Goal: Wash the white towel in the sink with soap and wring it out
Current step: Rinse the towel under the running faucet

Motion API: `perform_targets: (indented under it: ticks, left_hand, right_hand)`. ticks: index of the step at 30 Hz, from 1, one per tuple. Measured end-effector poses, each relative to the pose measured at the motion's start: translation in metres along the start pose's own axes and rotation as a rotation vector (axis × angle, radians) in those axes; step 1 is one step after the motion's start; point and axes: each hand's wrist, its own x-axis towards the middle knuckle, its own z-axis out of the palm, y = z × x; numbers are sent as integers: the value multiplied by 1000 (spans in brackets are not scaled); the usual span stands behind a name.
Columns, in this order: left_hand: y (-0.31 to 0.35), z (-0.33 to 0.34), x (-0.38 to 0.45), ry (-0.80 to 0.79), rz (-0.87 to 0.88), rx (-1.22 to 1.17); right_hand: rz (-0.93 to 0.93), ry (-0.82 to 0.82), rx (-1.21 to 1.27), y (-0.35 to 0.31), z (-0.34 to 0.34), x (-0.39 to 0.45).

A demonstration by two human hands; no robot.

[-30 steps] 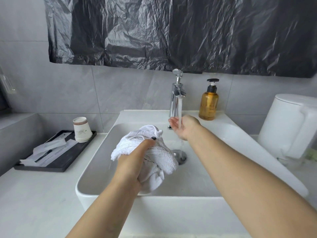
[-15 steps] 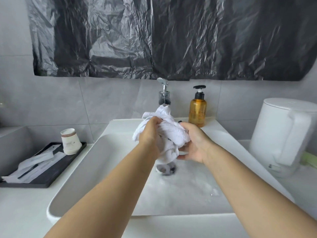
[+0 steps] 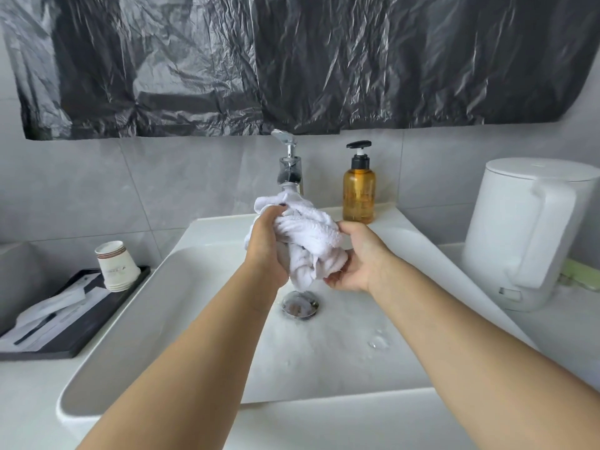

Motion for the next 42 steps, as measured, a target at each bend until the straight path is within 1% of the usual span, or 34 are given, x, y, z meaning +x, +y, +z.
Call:
perform_targets:
  ticks: [3, 6, 8, 9, 11, 15, 18, 21, 25, 27, 30, 33, 36, 39, 42]
  left_hand:
    - [4, -7, 2, 17, -7, 5]
    - [9, -15, 6, 49, 31, -46]
    - [15, -21, 9, 78, 48, -125]
    - [19, -24, 10, 84, 55, -174]
    - [25, -32, 12, 78, 72, -283]
    - [33, -48, 18, 83, 65, -484]
    - [34, -57, 21, 24, 101, -563]
    - [34, -61, 23, -85, 85, -550]
    - [32, -59, 27, -207, 56, -554]
    - [29, -59, 27, -213, 60, -520]
    - [24, -61, 27, -197, 65, -462]
    - [23, -59, 23, -223, 116, -410]
    - [23, -54, 19, -249, 133, -348]
    - [19, -47, 19, -271, 75, -262]
    - [16, -42, 20, -258, 8, -178]
  right_hand:
    - [-35, -5, -50, -3, 6, 10]
    - [-132, 87, -31, -6, 15, 26]
    - [-177, 166, -3, -7, 24, 34]
    - [-186, 169, 3, -6, 30, 37]
    - [-185, 147, -6, -6, 43, 42]
    - [-135, 42, -108, -3, 60, 40]
    - [-113, -10, -195, -1, 67, 39]
    - [-100, -67, -196, -1, 66, 35]
    - [-170, -135, -139, -5, 56, 41]
    - [-192, -128, -129, -5, 50, 47]
    - [-230, -74, -147, -6, 45, 57]
    - [-281, -64, -204, -9, 46, 61]
    - [-322, 16, -147, -13, 44, 63]
    - [-286, 20, -96, -19, 38, 68]
    - [-216, -49, -171, -18, 29, 62]
